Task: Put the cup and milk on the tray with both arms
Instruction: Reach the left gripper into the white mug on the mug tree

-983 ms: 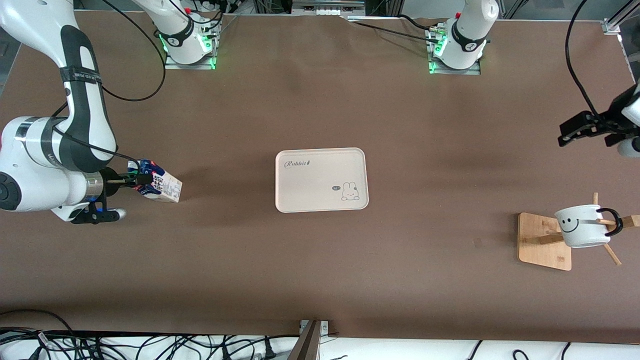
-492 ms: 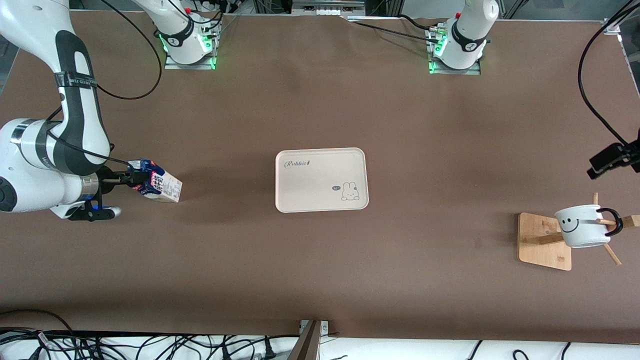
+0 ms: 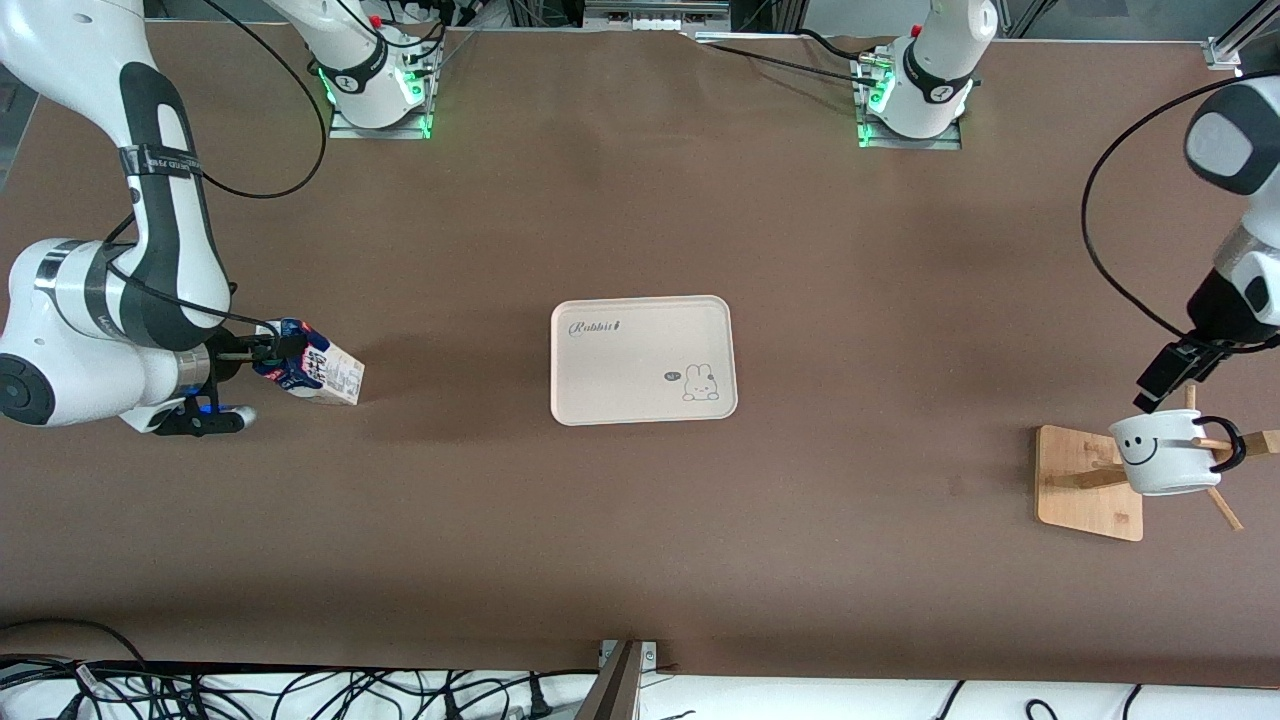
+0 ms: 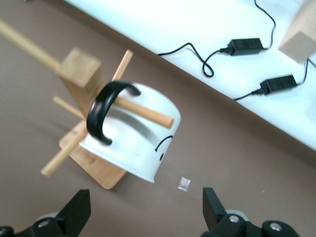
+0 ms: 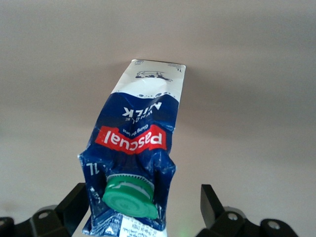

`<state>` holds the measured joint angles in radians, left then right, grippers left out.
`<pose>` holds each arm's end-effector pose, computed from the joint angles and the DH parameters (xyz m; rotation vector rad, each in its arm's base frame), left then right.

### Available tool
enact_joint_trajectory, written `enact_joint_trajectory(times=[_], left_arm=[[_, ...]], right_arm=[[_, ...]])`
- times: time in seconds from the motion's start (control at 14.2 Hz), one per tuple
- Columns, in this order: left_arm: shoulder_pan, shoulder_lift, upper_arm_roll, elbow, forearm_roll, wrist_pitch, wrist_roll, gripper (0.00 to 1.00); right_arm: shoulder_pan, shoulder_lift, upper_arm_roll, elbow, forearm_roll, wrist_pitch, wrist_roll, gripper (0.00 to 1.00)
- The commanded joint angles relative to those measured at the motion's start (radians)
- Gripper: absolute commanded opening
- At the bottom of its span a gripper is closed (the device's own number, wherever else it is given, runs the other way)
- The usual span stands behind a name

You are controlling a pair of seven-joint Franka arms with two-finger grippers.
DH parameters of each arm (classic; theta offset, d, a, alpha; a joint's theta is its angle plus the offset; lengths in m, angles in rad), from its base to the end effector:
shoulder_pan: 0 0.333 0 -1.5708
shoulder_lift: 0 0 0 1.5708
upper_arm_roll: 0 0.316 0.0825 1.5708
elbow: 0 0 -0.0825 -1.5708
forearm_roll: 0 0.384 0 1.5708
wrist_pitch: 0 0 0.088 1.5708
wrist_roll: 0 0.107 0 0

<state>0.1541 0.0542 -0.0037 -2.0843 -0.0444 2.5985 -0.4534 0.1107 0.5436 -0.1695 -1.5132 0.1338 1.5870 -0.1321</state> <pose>0.5871 0.0899 0.4503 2.8163 0.9278 0.6791 0.6427 -0.0091 0.3228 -2.9794 -0.0642 0.6905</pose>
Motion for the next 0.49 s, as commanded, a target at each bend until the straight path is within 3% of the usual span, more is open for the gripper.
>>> enact_joint_trajectory(times=[0.0,0.07,0.21,0.42], left_arm=[[0.007,0.018,-0.009,-0.039,-0.066,0.099,-0.065,1.00],[0.007,0.030,-0.009,-0.042,-0.096,0.141,-0.067,1.00],[0.007,0.062,-0.009,-0.040,-0.172,0.199,-0.050,1.00],[0.005,0.108,-0.010,-0.037,-0.180,0.293,-0.051,0.99]], right_arm=[[0.000,-0.004,0.001,-0.001,0.013,-0.010,-0.012,0.89],[0.001,-0.004,0.001,0.001,0.015,-0.012,-0.012,0.71],[0.004,-0.004,0.002,0.001,0.017,-0.005,-0.011,0.52],[0.004,-0.004,0.002,0.004,0.023,-0.002,-0.011,0.50]])
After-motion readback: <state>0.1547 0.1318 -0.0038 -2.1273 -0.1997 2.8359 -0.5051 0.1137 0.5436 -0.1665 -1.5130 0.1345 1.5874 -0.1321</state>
